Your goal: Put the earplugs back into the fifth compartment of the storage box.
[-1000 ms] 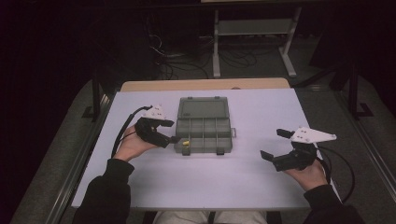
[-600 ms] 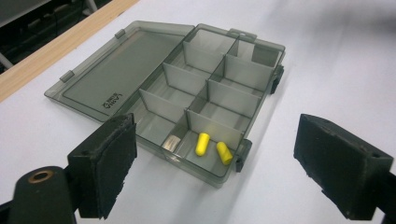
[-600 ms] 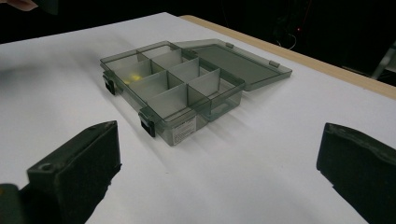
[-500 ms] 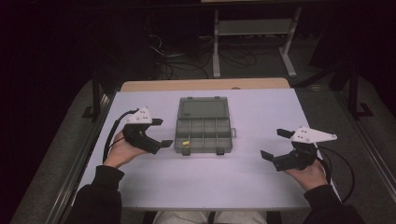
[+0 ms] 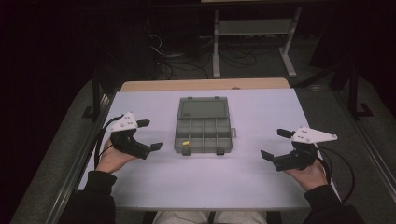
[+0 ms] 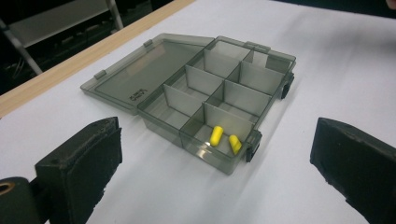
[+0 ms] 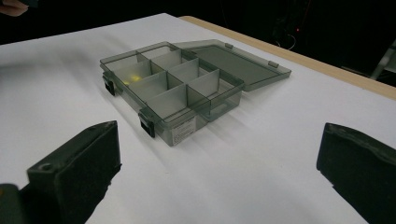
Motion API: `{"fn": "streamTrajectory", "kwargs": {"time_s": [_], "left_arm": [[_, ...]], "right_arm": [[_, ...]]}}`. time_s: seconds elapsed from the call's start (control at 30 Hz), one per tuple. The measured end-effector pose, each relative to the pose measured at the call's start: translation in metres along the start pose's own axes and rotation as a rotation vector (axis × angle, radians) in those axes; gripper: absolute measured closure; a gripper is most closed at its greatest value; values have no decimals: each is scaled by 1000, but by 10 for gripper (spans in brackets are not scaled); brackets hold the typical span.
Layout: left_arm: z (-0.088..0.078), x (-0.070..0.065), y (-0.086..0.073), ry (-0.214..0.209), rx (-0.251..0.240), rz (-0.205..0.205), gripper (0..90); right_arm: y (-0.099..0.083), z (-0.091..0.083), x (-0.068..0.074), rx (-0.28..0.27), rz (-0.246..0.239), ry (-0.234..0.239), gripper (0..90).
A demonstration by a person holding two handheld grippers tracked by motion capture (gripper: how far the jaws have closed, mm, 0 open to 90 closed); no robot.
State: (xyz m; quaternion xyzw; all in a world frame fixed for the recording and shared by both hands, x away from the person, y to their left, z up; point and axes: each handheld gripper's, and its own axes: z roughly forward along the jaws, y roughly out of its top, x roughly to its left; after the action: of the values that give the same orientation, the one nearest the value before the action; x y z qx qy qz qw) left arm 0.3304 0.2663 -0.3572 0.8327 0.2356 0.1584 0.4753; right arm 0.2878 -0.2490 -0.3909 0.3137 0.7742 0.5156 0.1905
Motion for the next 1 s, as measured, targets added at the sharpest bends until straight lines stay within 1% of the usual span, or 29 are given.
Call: {"fn": "streamTrajectory", "kwargs": {"time_s": [0.1,0.3,0.4,0.47,0.63,0.77,0.9,1.0], "left_arm": [[-8,1,-6,15,-14,-10,22],[-21,2,-18,51,-66,-37,22],[-28,3,-22,67,-101,-57,22],[-33,4,-26,85,-127,-67,22],[-45,5,-35,121,-178,-93,22],[-54,3,-42,142,-214,-114,22],[-60,1,-50,157,-212,-113,22],[-64,0,-55,162,-213,-122,22]], "right_arm": [[0,0,0,0,-1,0,0],[0,0,0,2,-1,-1,0],[0,0,0,1,-1,-2,0],[0,-1,0,1,0,-3,0],[0,-1,0,2,-1,-3,0],[-1,-1,1,3,1,-4,0],[-1,-2,1,1,2,-6,0],[-2,-2,1,4,2,-5,0]]}}
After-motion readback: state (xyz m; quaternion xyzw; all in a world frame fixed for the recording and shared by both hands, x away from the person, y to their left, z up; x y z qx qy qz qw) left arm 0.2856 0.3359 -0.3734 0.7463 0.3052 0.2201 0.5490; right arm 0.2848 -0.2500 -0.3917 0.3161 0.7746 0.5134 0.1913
